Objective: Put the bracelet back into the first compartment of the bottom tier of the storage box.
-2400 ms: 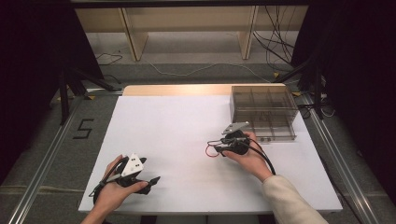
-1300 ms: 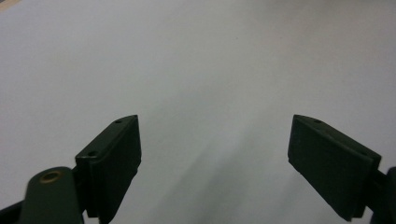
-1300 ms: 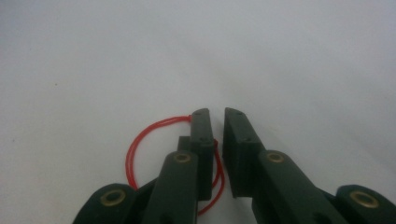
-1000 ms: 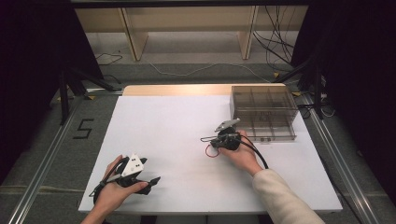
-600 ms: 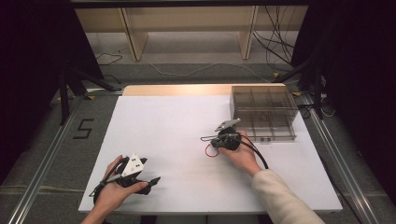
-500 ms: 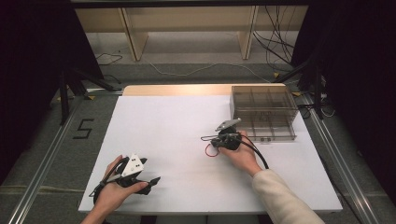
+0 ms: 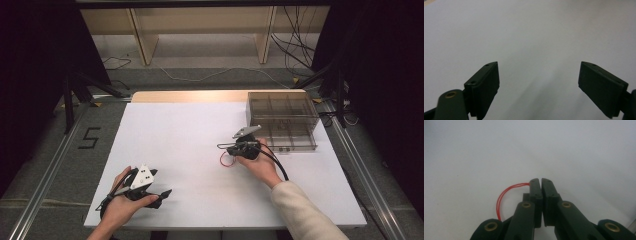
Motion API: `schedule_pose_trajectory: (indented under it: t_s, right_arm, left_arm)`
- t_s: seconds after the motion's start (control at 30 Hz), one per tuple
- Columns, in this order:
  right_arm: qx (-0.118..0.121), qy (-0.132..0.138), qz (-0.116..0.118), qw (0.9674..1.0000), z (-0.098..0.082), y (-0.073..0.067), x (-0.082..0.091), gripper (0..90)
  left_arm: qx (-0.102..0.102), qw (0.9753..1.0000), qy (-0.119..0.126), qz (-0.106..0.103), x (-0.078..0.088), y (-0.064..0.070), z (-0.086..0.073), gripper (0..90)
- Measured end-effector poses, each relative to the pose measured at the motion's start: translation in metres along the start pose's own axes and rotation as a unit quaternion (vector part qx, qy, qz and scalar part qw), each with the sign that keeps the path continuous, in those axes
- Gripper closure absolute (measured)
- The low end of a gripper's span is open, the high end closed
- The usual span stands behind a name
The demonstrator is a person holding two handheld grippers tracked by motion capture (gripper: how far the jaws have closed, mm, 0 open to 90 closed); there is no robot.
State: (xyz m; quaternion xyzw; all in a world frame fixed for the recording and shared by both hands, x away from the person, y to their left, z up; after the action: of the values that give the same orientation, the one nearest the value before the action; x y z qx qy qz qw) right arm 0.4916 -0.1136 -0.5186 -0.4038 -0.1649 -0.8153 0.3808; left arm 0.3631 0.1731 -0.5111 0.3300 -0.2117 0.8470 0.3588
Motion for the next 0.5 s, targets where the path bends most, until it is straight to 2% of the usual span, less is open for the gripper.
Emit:
schedule_pose_trajectory:
  t_s: [0.5]
  right_arm:
    - [-0.003,0.014,-0.008,0.9999,0.004,0.0029,0.0104,88.2]
  left_arm:
    - [0.002,1.0,0.002,0.001,-0.0001,0.0002,0.0003,17.0]
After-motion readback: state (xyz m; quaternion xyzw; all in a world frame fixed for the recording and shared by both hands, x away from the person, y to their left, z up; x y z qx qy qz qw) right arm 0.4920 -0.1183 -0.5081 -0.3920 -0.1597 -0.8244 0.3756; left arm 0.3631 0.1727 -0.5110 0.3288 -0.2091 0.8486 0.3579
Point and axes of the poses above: each handheld gripper's, and its own axes: x roughly backward along the jaws, z roughly out of its top, y roughly to its right, the point moved 6 cm from there along -x, roughly forward along the jaws, and after that the axes turned 6 degrees about -y, right-handed, at the moved point
